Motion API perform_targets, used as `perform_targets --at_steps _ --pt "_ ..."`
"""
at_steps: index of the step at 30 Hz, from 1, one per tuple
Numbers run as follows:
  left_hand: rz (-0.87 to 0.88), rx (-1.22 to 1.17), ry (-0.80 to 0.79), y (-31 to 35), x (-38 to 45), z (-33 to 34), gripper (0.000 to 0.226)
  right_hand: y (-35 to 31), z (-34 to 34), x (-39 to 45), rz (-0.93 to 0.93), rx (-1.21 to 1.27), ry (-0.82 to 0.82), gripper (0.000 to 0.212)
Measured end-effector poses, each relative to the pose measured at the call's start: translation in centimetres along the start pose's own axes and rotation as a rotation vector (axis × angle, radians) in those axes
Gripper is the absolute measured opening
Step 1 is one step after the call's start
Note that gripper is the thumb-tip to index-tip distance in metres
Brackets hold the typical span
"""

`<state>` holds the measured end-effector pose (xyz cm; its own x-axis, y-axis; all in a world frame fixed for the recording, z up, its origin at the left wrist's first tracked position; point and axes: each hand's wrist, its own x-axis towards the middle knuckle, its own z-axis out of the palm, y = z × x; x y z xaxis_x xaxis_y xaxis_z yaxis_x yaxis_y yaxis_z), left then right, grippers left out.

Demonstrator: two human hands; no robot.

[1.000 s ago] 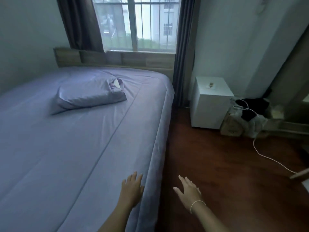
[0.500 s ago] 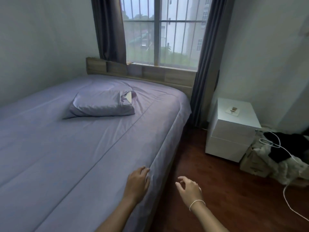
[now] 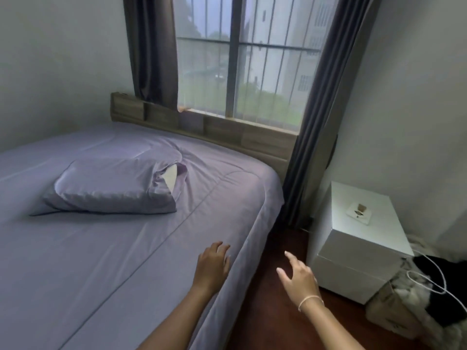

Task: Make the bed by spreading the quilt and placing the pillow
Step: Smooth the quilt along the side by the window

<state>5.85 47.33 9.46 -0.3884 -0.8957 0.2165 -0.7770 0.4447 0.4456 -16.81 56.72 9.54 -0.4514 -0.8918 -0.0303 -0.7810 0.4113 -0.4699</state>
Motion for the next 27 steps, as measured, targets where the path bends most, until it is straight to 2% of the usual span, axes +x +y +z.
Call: perform_targets --at_steps 7,14,17,21,27 --pt "0.026 0.02 -0.086 3.2 14.5 7.5 0.041 4.2 1.0 14.2 0.047 0.067 -0.058 0.069" --pt "-0.154 0.111 -0.186 4.8 28.6 14.2 0.068 6.3 -1.0 30.8 -0.045 0.034 -0.189 0.077" --pt "-0.232 0.086 -0.163 5.3 34.8 16.0 0.086 7.4 -2.1 38.5 -0.093 -0.009 -0.252 0.074" --pt "-0.301 0.08 -0.206 5.3 40.0 18.4 0.071 8.4 -2.2 47.1 -0.062 -0.033 -0.34 0.071" --pt "-0.441 0.067 -0.289 1.1 48.9 23.1 0.063 9.5 0.7 59.5 -0.073 -0.056 -0.435 0.067"
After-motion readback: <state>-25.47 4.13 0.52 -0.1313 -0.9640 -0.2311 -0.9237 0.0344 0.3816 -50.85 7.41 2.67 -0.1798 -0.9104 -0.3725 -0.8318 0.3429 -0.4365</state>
